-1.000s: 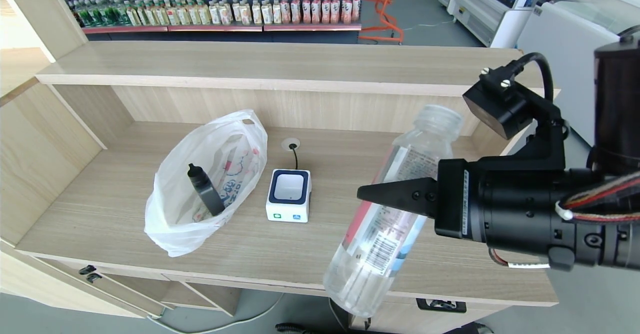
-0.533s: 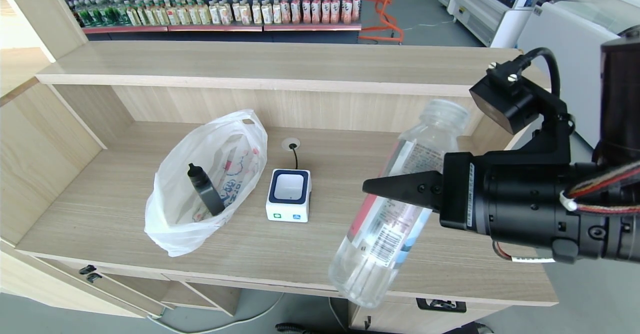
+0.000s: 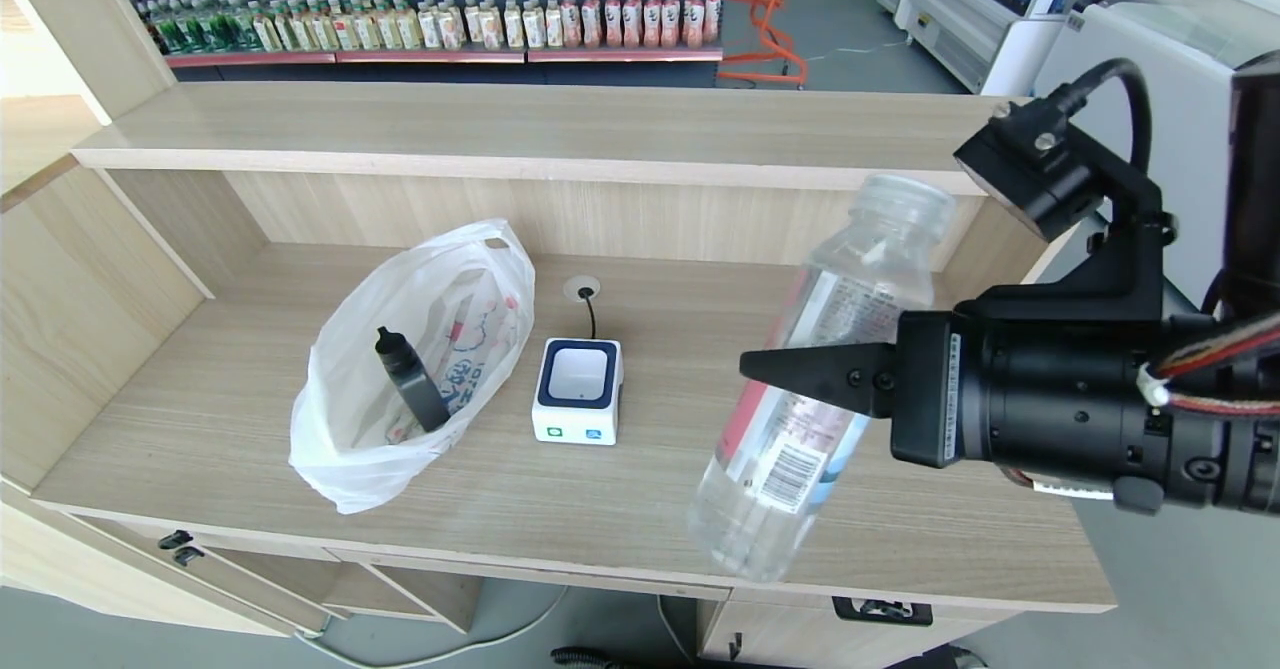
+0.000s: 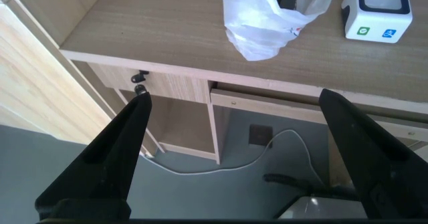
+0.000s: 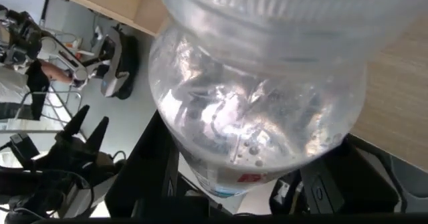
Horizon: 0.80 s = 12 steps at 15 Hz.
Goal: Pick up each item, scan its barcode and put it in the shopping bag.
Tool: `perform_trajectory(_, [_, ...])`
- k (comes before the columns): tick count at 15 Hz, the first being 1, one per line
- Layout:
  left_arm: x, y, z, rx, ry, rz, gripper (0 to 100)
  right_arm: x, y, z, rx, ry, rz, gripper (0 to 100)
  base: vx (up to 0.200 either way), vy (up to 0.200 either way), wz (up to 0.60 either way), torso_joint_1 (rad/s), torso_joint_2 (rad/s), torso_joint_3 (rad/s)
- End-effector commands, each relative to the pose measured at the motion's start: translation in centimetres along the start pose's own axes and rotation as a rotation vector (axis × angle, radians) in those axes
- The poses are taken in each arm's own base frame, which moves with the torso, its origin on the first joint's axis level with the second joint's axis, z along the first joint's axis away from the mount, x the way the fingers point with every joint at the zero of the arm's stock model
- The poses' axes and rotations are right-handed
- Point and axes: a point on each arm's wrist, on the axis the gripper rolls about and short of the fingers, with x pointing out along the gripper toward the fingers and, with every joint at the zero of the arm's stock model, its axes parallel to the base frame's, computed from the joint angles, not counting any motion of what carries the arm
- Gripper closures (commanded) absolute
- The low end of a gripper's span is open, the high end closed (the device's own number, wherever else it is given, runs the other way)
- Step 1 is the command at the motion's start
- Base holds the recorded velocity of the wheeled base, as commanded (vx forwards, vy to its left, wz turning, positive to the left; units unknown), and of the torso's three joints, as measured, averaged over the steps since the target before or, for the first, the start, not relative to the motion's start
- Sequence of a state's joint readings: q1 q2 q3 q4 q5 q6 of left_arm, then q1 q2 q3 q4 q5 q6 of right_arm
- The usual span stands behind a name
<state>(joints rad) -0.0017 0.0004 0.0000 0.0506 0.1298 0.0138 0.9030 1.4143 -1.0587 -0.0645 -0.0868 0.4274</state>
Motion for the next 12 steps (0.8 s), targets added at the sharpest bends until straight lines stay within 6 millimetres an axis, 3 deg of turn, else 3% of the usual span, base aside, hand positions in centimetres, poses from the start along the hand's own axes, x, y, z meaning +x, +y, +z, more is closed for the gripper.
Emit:
perform_trajectory(1, [0.0, 0.0, 0.0, 0.000, 0.001, 0.001, 0, 0.4, -1.9, 0.9, -0.142, -0.106, -0.092, 100, 0.000, 0.000, 0.00, 0.000, 0.00, 0.000])
perform_trajectory(4, [0.0, 0.0, 0.0, 0.000, 0.001, 0.001, 0, 0.1, -4.4, 0.6, -0.462, -0.228, -0.177, 100, 0.000, 0.000, 0.00, 0.000, 0.00, 0.000])
perform_trajectory(6, [0.0, 0.0, 0.0, 0.000, 0.001, 0.001, 0, -0.6, -5.6, -0.6, -0.617, -0.247, -0.221, 100, 0.000, 0.000, 0.00, 0.000, 0.00, 0.000])
perform_trajectory(9, [0.0, 0.0, 0.0, 0.000, 0.000, 0.001, 0, -0.3, -7.5, -2.6, -0.679, -0.270, -0.270, 100, 0.000, 0.000, 0.00, 0.000, 0.00, 0.000])
perform_trajectory(12, [0.0, 0.0, 0.0, 0.000, 0.001, 0.001, 0, 0.8, -9.2, -1.8, -0.804, -0.329, -0.311, 100, 0.000, 0.000, 0.00, 0.000, 0.00, 0.000])
